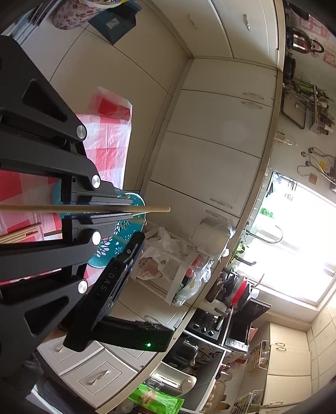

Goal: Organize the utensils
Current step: 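Lift both held chopsticks and carry them above the teal basket, then open both grippers to drop the chopsticks into the basket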

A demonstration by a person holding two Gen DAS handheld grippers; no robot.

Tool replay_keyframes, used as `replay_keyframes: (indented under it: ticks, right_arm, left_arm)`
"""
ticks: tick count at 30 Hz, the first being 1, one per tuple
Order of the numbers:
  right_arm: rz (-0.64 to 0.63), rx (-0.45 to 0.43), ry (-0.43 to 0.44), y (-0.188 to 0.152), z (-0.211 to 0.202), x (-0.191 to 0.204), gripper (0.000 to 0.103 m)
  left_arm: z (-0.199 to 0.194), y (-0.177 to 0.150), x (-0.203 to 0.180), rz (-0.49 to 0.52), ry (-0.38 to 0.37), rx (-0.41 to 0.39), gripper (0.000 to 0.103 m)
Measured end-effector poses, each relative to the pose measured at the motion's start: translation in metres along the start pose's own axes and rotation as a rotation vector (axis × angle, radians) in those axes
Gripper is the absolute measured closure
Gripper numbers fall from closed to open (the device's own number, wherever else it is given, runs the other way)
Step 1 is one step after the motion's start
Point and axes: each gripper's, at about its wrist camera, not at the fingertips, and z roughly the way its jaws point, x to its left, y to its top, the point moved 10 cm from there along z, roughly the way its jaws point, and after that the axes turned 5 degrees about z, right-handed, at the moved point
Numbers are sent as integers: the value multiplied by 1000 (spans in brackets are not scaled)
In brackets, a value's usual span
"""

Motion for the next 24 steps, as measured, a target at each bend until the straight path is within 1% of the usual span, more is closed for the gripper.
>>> replay_keyframes:
  ticks: [2,6,8,9,10,11,14,16,19,23,24]
  right_arm:
    - [-3,81,5,-6,13,4,80]
    - [14,188,-9,-17,36,0,80]
    - [28,221,-30,-22,44,-5,84]
    - [31,222,-33,-23,44,-6,85]
    - [34,222,-27,-23,44,-6,90]
    - [46,221,-11,-22,44,-5,92]
    - [75,198,16,-17,39,-4,93]
    - [89,166,27,-9,34,-3,94]
    - [86,88,36,13,24,-1,95]
    - [59,-28,10,44,7,1,97]
    - [39,-72,-3,52,0,2,97]
  left_arm:
    - [-1,0,0,1,0,-2,99]
    - [-2,1,2,-4,0,-3,99]
    - [-4,2,4,-9,1,-4,98]
    - [-4,2,4,-10,1,-5,98]
    - [-4,2,5,-12,2,-5,98]
    - [-5,2,5,-13,3,-5,98]
    - [-5,2,6,-14,2,-5,98]
    - [-5,2,6,-13,2,-6,98]
    - [-6,1,5,-13,-2,-7,99]
    - [-7,4,4,-22,-16,-19,98]
    - [-7,6,3,-28,-24,-23,98]
